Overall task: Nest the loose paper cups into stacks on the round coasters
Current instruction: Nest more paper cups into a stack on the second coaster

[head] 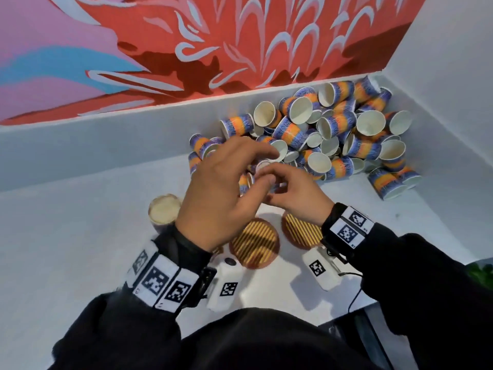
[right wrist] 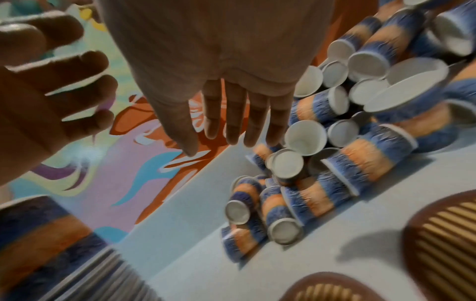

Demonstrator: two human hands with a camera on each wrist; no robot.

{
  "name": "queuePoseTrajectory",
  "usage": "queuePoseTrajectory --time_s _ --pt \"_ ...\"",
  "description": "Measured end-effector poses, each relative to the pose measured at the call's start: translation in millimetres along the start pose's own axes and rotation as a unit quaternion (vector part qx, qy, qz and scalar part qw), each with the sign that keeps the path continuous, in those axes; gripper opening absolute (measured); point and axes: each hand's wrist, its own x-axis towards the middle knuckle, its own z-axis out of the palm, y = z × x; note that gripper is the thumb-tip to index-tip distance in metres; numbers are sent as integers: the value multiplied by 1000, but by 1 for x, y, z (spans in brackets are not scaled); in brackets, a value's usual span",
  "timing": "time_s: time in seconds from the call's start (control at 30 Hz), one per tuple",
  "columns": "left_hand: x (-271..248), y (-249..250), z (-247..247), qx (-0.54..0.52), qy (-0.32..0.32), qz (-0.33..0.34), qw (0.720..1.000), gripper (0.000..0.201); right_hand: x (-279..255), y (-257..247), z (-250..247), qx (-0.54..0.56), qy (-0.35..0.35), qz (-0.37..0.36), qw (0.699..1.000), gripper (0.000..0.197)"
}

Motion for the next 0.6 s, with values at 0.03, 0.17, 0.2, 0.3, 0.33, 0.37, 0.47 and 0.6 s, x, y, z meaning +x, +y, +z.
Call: queuePoseTrajectory --time_s 0.03,0.17,0.2,0.3,0.33,0.37,0.47,0.6 --pt "4 -4 16 -2 -9 -17 1000 32 1 10 -8 -22 13 5 1000 40" --pt "8 -44 81 21 -48 -112 992 44 11 61 -36 -100 39 66 992 45" --pt "5 -58 96 37 -55 -141 988 47 14 75 -42 -125 38 78 988 47" --pt "-5 -97 131 41 -53 -251 966 59 22 113 -57 -181 28 85 979 47" --pt "-8 -108 139 36 -44 -285 957 62 25 121 -60 -196 17 76 977 49" --pt "-11 -120 145 35 -38 -315 948 65 29 128 -60 -213 -2 62 975 54" --pt "-15 -149 159 66 -59 -375 923 75 44 144 -56 -272 -74 44 958 78" --pt "-17 -164 167 116 -115 -400 902 79 59 155 -44 -397 -106 44 911 93"
